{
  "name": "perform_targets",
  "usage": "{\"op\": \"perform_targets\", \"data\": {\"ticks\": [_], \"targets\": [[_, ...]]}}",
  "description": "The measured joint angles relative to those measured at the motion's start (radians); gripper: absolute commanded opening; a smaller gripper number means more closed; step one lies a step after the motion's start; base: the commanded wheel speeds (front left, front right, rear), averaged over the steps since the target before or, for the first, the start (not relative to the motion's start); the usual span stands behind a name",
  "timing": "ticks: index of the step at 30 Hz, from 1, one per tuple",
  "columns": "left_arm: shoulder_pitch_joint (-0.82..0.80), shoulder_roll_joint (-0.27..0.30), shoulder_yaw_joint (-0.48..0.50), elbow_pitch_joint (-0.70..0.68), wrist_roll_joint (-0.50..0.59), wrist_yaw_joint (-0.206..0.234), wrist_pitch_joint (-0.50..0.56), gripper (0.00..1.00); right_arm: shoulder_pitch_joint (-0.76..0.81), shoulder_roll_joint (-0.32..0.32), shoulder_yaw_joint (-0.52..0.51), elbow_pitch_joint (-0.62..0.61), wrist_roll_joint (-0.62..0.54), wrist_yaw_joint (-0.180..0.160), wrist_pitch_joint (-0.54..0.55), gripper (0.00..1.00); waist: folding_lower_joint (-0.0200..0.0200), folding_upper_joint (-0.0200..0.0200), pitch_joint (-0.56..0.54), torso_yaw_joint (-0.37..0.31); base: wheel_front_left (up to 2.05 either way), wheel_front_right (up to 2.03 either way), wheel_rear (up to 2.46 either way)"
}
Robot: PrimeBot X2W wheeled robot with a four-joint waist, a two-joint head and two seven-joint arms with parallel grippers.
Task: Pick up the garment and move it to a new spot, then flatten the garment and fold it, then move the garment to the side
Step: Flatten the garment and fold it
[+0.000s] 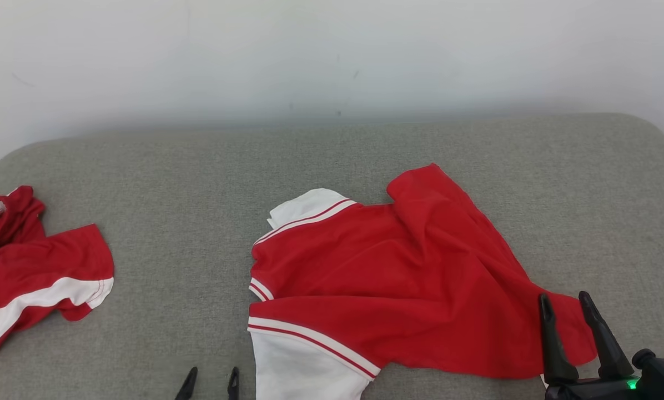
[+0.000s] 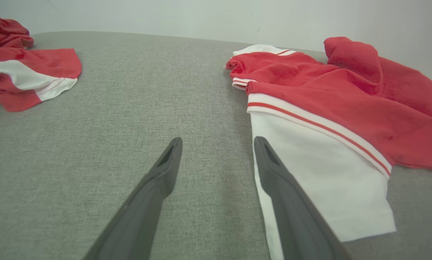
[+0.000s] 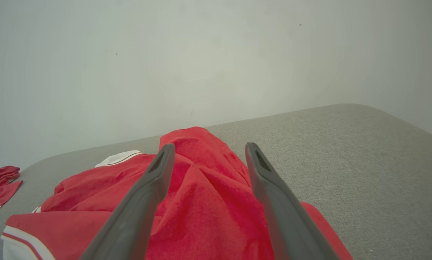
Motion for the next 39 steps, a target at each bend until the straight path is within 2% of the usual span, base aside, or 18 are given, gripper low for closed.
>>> {"op": "perform_targets", "data": {"ticks": [14,18,19,20,21,27,30,39], "targets": [[-0.074,-0.003,-0.1,0.221,-0.051,-0.018,0.025,1.0,-0.008,-0.008,0.025,0.029,0.002,0.0,0.0,1.0,0.0,0.0,0.002,-0.048,0.0,0.0,0.0],[-0.095,-0.003,-0.122,0.279,-0.064,-0.018,0.066,1.0,-0.009,-0.007,0.025,0.03,0.001,0.0,0.0,1.0,0.0,0.0,0.002,-0.061,0.0,0.0,0.0],[-0.102,-0.003,-0.126,0.288,-0.072,-0.018,0.069,0.38,-0.009,-0.007,0.024,0.03,0.001,0.0,0.0,1.0,0.0,0.0,0.002,-0.063,0.0,0.0,0.0],[-0.108,-0.001,-0.132,0.296,-0.078,-0.018,0.073,0.16,-0.009,-0.007,0.023,0.03,0.001,0.0,0.0,1.0,0.0,0.0,0.002,-0.064,0.0,0.0,0.0],[-0.114,-0.001,-0.137,0.305,-0.086,-0.018,0.075,0.0,-0.009,-0.007,0.022,0.03,0.001,0.0,0.0,1.0,-0.0001,0.0,0.002,-0.064,0.0,0.0,0.0],[-0.134,-0.004,-0.16,0.322,-0.121,-0.026,0.054,0.0,-0.004,-0.006,0.01,0.031,0.0,0.0,0.0,1.0,0.0,0.0,-0.002,-0.048,0.0,0.0,0.0],[-0.141,0.002,-0.137,0.3,-0.127,-0.007,0.033,0.0,0.004,-0.002,-0.002,0.037,-0.006,0.0,-0.002,1.0,0.0,0.0,-0.006,-0.031,0.0,0.0,0.0],[-0.104,0.077,-0.066,0.148,-0.146,0.046,0.015,0.0,0.013,0.007,-0.025,0.086,-0.007,0.0,-0.002,1.0,-0.0001,0.0,-0.021,0.04,0.0,0.0,0.0]]}}
